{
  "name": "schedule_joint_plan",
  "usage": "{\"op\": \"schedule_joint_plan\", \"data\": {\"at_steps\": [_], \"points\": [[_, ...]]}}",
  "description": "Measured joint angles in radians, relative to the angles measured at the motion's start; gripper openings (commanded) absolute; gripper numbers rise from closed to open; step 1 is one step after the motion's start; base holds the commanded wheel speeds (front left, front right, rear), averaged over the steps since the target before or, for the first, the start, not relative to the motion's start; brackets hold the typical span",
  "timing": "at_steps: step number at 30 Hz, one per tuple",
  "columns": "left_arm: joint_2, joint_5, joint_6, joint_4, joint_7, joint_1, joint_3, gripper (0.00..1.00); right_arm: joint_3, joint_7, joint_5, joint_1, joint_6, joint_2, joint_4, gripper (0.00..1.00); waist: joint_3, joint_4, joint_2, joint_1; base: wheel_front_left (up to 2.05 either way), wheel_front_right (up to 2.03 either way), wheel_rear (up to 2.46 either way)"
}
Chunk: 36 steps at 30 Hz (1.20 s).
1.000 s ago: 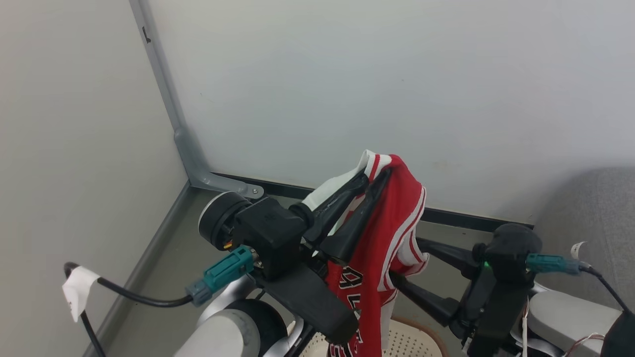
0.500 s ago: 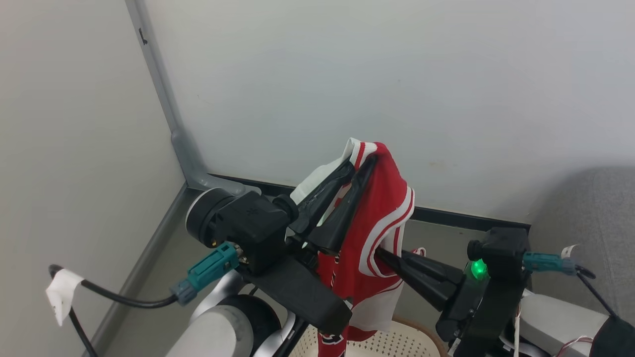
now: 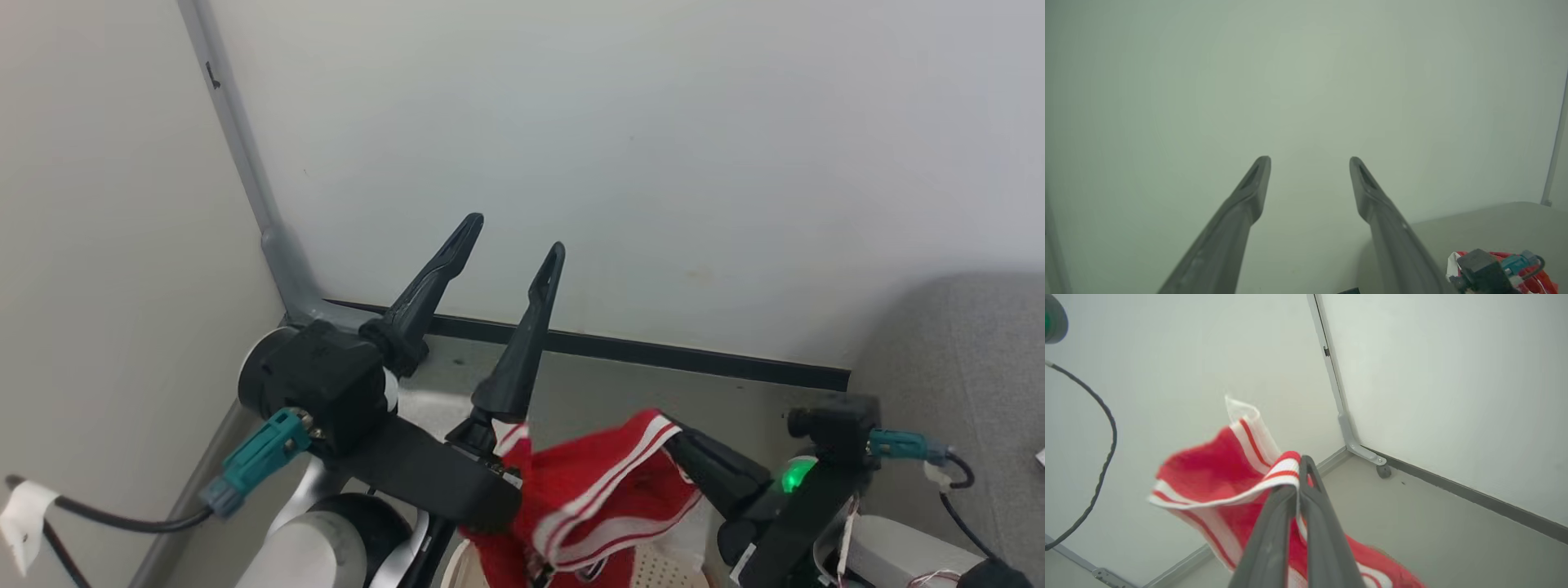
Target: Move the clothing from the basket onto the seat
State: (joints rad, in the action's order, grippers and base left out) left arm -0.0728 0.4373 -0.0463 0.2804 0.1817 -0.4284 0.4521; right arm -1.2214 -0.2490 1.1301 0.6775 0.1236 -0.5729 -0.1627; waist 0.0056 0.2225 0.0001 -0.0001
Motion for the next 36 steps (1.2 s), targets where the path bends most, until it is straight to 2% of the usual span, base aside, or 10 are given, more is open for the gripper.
{"op": "schedule_joint_plan", "data": {"at_steps": [4,13,14,22,36], "points": [[-0.016,-0.001,-0.014,0.02,-0.009,0.047,-0.015,1.0,0.117,0.001,0.044,-0.053,0.0,0.024,-0.026,0.0,-0.005,-0.019,0.0,0.0,0.0,0.0,0.0],[-0.013,-0.003,-0.017,0.016,-0.023,0.094,0.019,1.0,0.247,0.0,0.051,-0.1,0.0,0.022,-0.07,0.0,-0.011,-0.046,0.0,0.0,0.0,0.0,0.0],[-0.015,-0.014,-0.017,0.015,-0.026,0.108,0.027,1.0,0.297,0.0,0.051,-0.099,-0.004,0.02,-0.078,0.0,-0.012,-0.05,0.0,0.0,0.0,0.0,0.0],[-0.021,-0.064,-0.026,-0.02,-0.046,0.186,0.074,1.0,0.454,0.0,0.033,-0.098,-0.043,0.002,-0.097,0.0,-0.011,-0.074,0.0,0.0,0.0,0.0,0.0],[-0.02,-0.138,-0.045,-0.124,-0.093,0.3,0.161,1.0,0.628,0.0,-0.06,-0.093,-0.088,-0.051,-0.066,0.0,0.013,-0.127,0.0,0.0,0.0,0.0,0.0]]}}
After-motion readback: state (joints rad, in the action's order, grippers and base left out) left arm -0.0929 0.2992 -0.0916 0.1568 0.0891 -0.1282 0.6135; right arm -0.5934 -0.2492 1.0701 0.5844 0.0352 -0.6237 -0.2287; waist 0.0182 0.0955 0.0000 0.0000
